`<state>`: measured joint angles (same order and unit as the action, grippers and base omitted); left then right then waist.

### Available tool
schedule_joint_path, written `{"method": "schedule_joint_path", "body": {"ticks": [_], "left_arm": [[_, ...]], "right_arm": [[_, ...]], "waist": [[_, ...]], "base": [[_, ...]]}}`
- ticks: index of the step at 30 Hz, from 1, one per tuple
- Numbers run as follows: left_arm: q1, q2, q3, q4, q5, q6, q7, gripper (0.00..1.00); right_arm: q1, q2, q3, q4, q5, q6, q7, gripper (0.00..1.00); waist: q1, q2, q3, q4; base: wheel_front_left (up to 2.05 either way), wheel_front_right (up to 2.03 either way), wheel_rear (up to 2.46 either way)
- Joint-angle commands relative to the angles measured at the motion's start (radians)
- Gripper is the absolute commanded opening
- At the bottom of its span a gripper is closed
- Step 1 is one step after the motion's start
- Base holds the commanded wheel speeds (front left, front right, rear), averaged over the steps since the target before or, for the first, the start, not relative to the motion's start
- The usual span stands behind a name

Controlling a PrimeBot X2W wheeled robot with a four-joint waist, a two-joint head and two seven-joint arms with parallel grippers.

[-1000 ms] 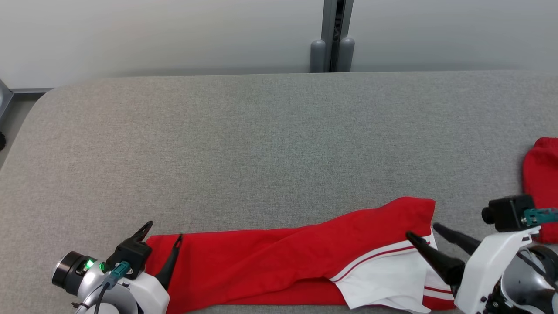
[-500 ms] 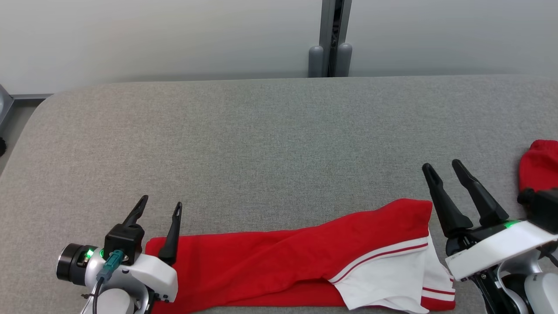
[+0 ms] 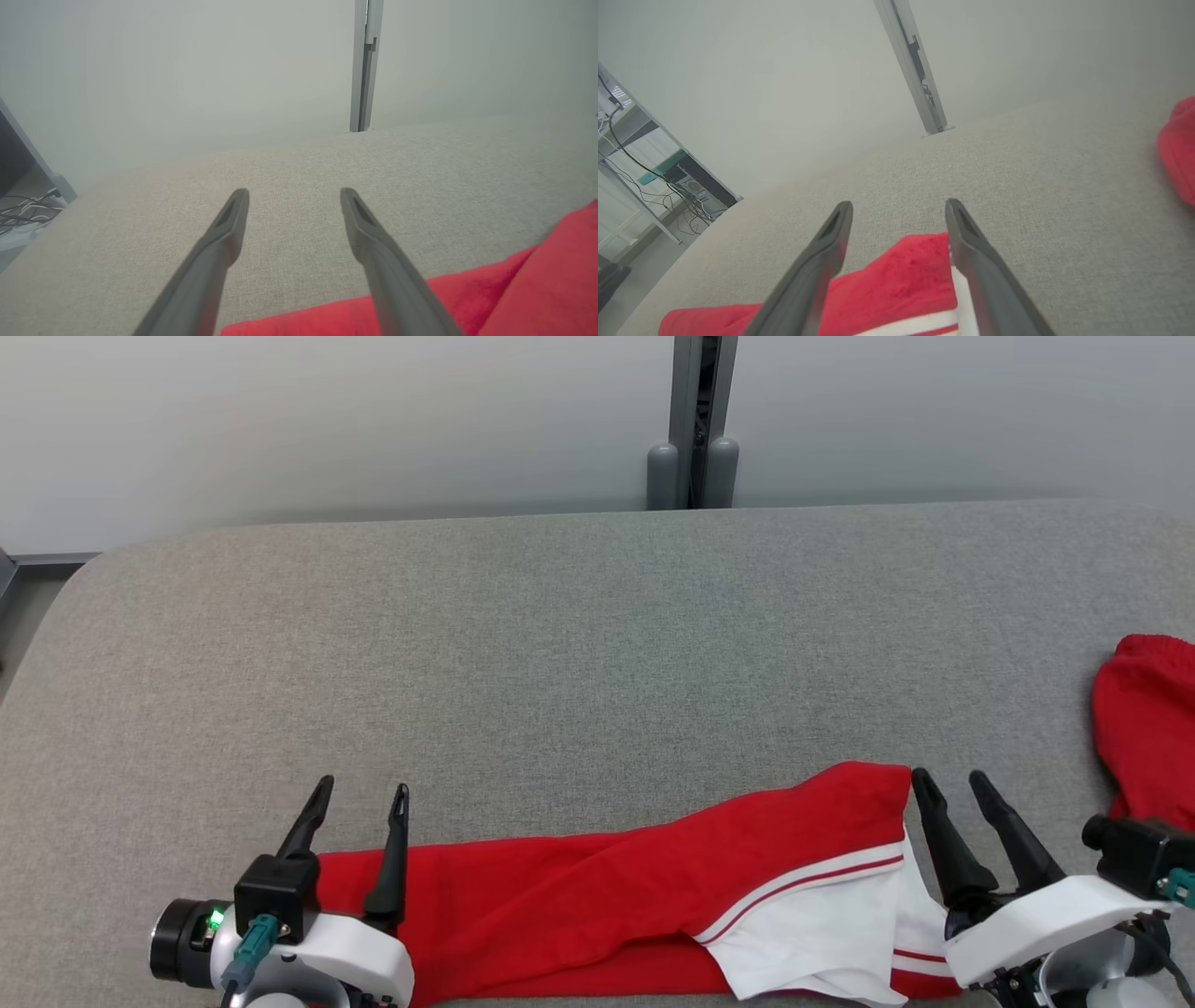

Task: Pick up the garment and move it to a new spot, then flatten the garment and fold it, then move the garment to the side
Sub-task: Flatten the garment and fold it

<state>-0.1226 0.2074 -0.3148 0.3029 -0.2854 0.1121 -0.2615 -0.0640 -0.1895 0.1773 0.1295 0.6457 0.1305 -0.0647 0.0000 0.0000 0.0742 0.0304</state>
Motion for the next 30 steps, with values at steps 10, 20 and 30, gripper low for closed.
{"method": "schedule_joint_path", "body": {"ticks": [10, 20, 30], "left_arm": [[0.023, -0.048, 0.087, -0.006, 0.080, -0.063, -0.003, 1.00], [0.041, -0.084, 0.137, -0.006, 0.123, -0.101, -0.003, 1.00], [0.044, -0.107, 0.162, 0.028, 0.158, -0.140, -0.004, 1.00]], "right_arm": [[-0.008, 0.009, -0.007, 0.020, 0.007, 0.001, 0.018, 1.00], [-0.004, 0.001, -0.001, 0.013, 0.011, 0.001, 0.005, 1.00], [0.011, 0.015, -0.048, 0.119, 0.022, 0.001, 0.155, 1.00]], "waist": [[0.0000, 0.0000, -0.004, 0.002], [0.0000, 0.0000, -0.007, 0.004], [0.0000, 0.0000, -0.001, -0.001]], "base": [[0.00, 0.00, 0.00], [0.00, 0.00, 0.00], [0.00, 0.00, 0.00]]}}
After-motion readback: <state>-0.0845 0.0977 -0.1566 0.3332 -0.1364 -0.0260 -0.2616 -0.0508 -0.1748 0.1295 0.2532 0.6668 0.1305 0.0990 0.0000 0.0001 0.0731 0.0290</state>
